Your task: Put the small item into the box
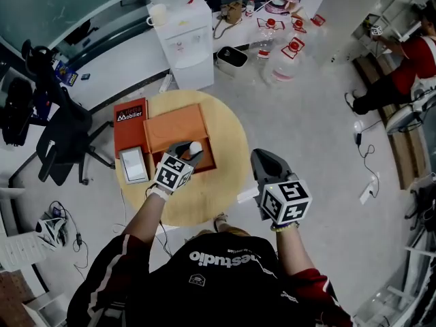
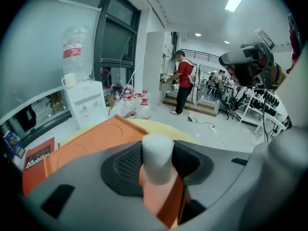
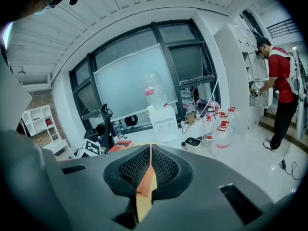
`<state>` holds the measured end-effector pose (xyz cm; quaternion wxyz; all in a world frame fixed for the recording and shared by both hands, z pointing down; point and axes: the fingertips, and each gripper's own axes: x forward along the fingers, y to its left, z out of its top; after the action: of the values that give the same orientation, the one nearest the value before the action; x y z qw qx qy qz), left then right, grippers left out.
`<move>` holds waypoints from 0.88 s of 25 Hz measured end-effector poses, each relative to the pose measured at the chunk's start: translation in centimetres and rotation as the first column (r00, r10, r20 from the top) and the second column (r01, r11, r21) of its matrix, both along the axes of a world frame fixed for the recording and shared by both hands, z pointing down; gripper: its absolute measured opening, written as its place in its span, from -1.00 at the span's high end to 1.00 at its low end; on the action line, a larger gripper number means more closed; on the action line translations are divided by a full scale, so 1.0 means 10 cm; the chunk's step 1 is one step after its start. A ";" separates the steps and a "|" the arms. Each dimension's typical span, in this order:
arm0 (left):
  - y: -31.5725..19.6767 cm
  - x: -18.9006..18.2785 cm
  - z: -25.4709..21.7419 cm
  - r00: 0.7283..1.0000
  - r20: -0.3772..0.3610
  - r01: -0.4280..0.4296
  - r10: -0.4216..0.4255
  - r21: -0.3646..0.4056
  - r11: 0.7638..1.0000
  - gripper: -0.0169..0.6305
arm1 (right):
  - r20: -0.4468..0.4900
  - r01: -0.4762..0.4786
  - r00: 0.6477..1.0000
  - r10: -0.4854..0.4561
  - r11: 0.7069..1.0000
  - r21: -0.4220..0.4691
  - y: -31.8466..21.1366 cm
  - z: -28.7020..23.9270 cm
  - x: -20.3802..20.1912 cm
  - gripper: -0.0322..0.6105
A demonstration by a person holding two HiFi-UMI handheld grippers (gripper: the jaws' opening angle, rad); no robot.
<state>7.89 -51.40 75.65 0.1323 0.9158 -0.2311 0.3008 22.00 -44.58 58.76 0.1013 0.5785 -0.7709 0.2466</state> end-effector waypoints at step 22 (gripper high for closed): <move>0.04 0.01 0.65 0.999 0.020 0.035 -0.032 -0.160 0.986 0.28 | -0.013 0.002 1.000 -0.003 0.998 -0.059 -0.03 0.19 -0.07 0.79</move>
<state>7.98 -50.97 82.16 0.2086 0.8955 -0.2227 0.3240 21.33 -44.92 60.63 0.1234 0.5759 -0.7633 0.2654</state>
